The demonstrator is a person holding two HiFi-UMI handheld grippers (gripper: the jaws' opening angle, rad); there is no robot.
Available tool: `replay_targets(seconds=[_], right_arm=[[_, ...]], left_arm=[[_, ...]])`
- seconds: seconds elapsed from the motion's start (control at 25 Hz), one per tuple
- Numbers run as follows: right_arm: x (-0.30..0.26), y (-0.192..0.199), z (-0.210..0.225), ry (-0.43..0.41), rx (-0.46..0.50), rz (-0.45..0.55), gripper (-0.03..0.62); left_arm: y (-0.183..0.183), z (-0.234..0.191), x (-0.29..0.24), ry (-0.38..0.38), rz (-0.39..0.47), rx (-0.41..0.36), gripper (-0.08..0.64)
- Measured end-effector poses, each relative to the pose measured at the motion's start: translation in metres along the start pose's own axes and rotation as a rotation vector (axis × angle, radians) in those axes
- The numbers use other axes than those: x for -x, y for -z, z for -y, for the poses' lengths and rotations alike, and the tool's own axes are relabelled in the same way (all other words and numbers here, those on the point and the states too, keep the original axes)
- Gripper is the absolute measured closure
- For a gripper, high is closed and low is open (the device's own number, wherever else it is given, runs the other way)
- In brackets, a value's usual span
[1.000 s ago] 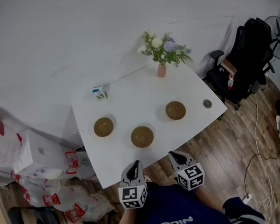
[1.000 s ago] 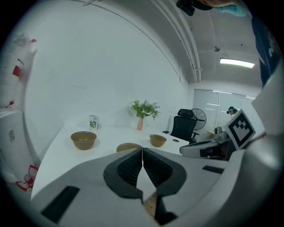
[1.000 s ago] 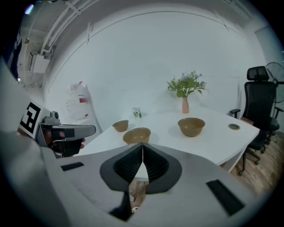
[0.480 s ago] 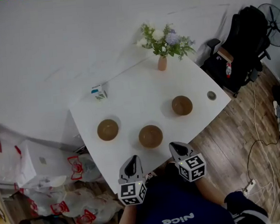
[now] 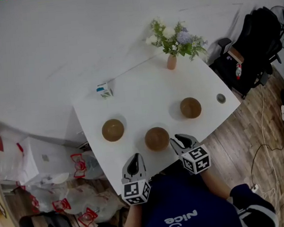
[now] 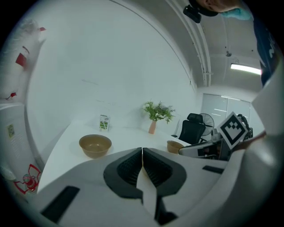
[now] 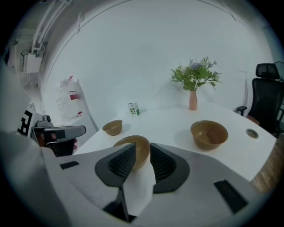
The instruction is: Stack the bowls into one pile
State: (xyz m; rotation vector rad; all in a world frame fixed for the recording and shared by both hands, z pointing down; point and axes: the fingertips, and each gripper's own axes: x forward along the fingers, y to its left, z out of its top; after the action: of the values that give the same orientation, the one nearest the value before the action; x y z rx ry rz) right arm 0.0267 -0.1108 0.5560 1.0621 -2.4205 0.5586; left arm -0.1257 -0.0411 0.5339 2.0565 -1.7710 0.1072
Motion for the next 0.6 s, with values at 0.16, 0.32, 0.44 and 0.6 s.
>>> replay_targets(seconds=[0.16, 0.32, 0.44, 0.6], right_arm=[[-0.017, -0.006, 0.004, -0.035, -0.002, -0.026, 0.471], [-0.035, -0.007, 0.009, -0.076, 0.003, -0.076, 0.472], [-0.049, -0.003, 0.010, -0.109, 0.003, -0.121, 0.472], [-0.063, 0.007, 0.011, -0.137, 0.004, -0.192, 0.472]], left_arm=[[-0.004, -0.010, -0.002, -0.050, 0.006, 0.016, 0.537], [-0.002, -0.015, -0.003, -0.090, 0.003, 0.031, 0.537], [0.001, -0.019, -0.003, -0.117, -0.005, 0.035, 0.537], [0.010, -0.024, -0.003, -0.153, -0.025, 0.055, 0.537]])
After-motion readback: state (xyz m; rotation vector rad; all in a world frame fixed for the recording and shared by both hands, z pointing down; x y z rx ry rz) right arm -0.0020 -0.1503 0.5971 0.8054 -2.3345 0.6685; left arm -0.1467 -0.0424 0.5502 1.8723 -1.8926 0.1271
